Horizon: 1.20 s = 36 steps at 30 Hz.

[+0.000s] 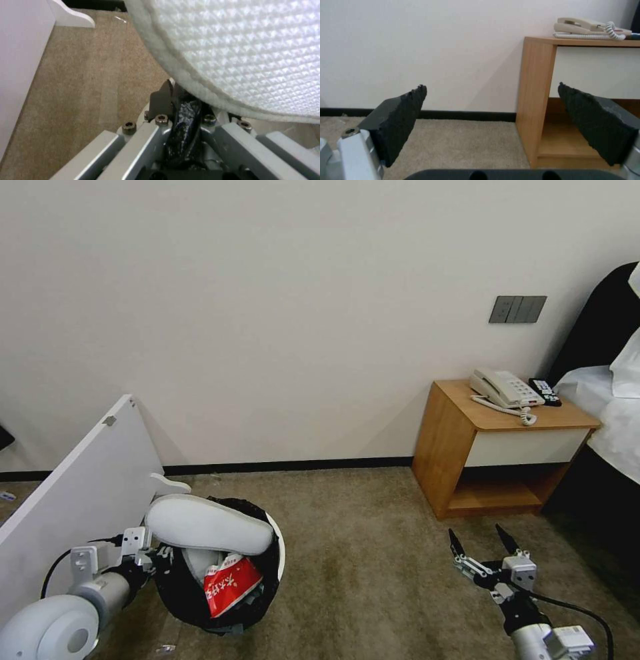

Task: Pick up the trash bin, then pick up the garbage from the floor and place it into the trash bin.

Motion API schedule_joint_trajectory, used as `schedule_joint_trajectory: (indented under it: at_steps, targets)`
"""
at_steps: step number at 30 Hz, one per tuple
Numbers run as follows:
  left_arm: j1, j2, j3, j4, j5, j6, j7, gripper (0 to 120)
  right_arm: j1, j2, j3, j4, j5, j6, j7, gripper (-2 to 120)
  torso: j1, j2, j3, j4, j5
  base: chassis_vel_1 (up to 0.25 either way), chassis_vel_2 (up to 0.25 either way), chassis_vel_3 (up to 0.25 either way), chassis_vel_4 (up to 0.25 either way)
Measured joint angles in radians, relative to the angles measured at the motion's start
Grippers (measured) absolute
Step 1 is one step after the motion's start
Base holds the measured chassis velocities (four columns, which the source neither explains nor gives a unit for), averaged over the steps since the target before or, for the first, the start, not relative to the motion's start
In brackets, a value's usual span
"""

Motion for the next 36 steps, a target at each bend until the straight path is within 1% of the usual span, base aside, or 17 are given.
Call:
schedule_joint_trajectory:
  at_steps: [23, 29, 31, 36]
  targets:
    - [-0.006, 0.002, 0.015, 0.003, 0.001, 0.000, -0.001, 2, -0.002, 0.001, 0.002, 0.001, 0.001, 0.005, -0.009, 100, 0.000, 0.000, 0.000, 0.0000, 0.0000, 0.000, 0.000, 0.000, 0.000]
    - [-0.009, 0.004, 0.021, 0.002, 0.000, 0.000, -0.002, 2, 0.003, -0.006, 0.002, -0.001, 0.018, 0.005, -0.012, 100, 0.000, 0.000, 0.000, 0.0000, 0.0000, 0.000, 0.000, 0.000, 0.000]
    - [-0.011, 0.010, 0.027, 0.003, -0.001, 0.000, -0.001, 2, 0.004, -0.016, 0.001, -0.006, 0.034, 0.005, -0.012, 100, 0.000, 0.000, 0.000, 0.0000, 0.0000, 0.000, 0.000, 0.000, 0.000]
    - [-0.010, 0.010, 0.041, -0.001, 0.007, -0.001, 0.000, 2, 0.004, -0.026, -0.002, -0.025, 0.050, 0.011, -0.008, 100, 0.000, 0.000, 0.000, -0.0001, -0.0001, 0.000, 0.000, 0.000, 0.000]
